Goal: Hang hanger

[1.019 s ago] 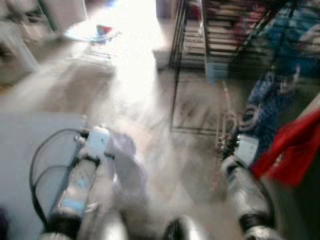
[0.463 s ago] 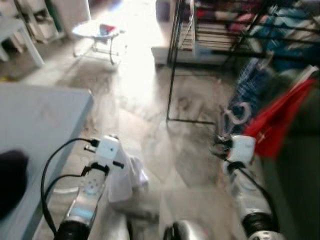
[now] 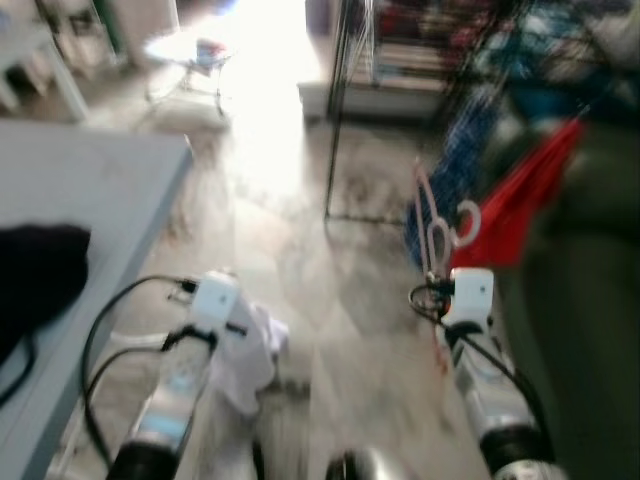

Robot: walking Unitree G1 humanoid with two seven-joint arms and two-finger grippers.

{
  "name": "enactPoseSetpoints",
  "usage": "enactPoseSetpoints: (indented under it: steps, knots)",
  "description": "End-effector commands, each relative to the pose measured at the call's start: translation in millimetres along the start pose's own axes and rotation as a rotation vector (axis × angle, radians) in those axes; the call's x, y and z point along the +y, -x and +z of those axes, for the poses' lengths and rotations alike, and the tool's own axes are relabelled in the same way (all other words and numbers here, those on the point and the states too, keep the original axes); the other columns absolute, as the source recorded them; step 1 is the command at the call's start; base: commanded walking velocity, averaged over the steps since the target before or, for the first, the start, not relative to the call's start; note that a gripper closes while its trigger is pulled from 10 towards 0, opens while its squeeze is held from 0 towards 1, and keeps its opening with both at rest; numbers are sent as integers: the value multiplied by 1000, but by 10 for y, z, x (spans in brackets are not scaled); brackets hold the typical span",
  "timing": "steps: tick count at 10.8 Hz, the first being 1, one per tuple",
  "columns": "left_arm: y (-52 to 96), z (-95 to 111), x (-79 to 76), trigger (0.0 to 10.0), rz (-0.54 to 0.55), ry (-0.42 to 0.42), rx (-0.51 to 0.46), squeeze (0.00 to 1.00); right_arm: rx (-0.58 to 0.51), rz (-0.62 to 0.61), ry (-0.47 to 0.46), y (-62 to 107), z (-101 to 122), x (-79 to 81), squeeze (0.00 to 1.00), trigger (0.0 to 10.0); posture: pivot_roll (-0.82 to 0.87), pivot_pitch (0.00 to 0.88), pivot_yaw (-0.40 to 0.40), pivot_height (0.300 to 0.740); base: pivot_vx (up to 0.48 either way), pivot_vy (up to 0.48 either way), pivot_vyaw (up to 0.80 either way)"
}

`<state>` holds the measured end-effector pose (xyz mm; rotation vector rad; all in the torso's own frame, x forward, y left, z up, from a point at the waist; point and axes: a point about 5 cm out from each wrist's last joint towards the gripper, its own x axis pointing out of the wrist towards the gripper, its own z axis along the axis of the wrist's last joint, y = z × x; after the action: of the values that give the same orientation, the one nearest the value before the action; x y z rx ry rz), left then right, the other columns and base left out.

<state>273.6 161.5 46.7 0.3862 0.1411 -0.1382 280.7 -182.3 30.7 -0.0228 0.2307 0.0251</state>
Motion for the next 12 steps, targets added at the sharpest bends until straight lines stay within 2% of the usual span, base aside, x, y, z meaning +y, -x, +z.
enactPoseSetpoints:
  steps: [1, 3, 4, 6, 8, 9, 12]
  knots:
    - [-8, 51, 48, 10000, 17, -12, -27, 0, -22, 53, 25, -10, 42, 120, 0, 10000, 4, 72, -61, 740, -296, 0, 0]
    - [-14, 62, 30, 10000, 7, -18, -29, 0, -29, 29, -29, -20, 59, 107, 0, 10000, 9, 73, -53, 740, -292, 0, 0]
    - [-22, 71, 33, 10000, 0, -18, -35, 0, -32, 11, -18, -44, 89, 68, 0, 10000, 11, 73, -51, 740, -251, 0, 0]
    - [-40, 99, 20, 10000, -22, -1, -47, 0, -23, -9, -16, -93, 115, 42, 0, 10000, 12, 70, -51, 740, 0, 0, -800]
    - [-36, 136, -57, 10000, -138, 84, -47, 0, -40, -18, 6, -127, 169, 38, 0, 10000, 14, 72, -50, 740, 0, 0, -800]
    - [-3, 138, -103, 10000, -187, 98, -54, 0, -41, -28, 12, -128, 170, 24, 0, 10000, 13, 75, -49, 740, 0, 0, -800]
    - [-23, 157, -90, 10000, -206, 78, -67, 0, -32, -43, 12, -114, 131, 31, 0, 10000, 11, 75, -44, 740, 0, 0, -800]
